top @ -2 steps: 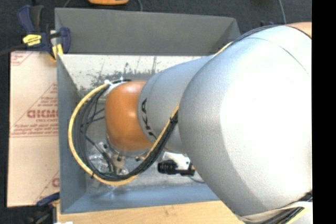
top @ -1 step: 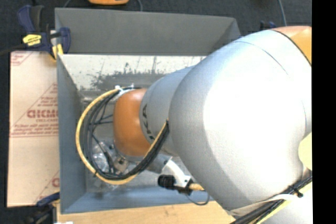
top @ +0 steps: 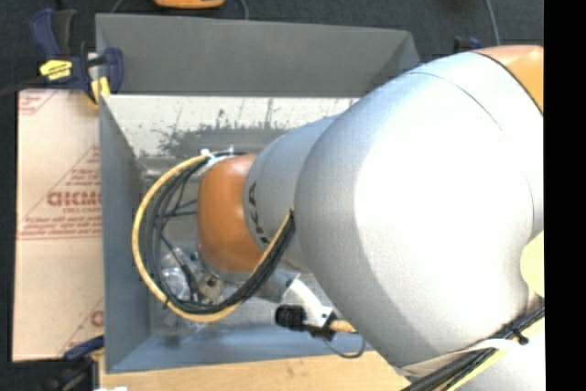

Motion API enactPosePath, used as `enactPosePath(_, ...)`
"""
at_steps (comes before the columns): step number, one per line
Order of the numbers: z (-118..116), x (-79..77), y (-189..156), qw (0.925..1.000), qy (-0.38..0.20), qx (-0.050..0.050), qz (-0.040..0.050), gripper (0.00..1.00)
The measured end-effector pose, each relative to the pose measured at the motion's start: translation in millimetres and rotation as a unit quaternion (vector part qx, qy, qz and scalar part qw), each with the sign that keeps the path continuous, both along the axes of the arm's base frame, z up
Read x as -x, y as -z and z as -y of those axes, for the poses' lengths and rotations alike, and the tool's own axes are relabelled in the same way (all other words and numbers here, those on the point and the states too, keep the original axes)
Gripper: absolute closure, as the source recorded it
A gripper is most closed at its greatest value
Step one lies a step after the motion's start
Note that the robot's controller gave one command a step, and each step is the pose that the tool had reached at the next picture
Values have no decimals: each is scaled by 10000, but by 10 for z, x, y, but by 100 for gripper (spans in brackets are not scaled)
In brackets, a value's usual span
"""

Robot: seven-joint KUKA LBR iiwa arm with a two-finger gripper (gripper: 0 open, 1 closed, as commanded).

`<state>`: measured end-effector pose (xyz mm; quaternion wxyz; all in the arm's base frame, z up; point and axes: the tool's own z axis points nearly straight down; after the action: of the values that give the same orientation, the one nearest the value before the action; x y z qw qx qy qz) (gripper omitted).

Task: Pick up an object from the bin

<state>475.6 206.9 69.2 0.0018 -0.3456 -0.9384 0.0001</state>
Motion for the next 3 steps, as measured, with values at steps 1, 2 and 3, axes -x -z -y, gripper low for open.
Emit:
enactPosePath(1,4,-3,-1,10000,14,0,3,100)
enactPosePath(2,12,1,-82,10000,19,5,11,100)
enactPosePath(3,18,-11,-847,10000,-2,-4,34,100)
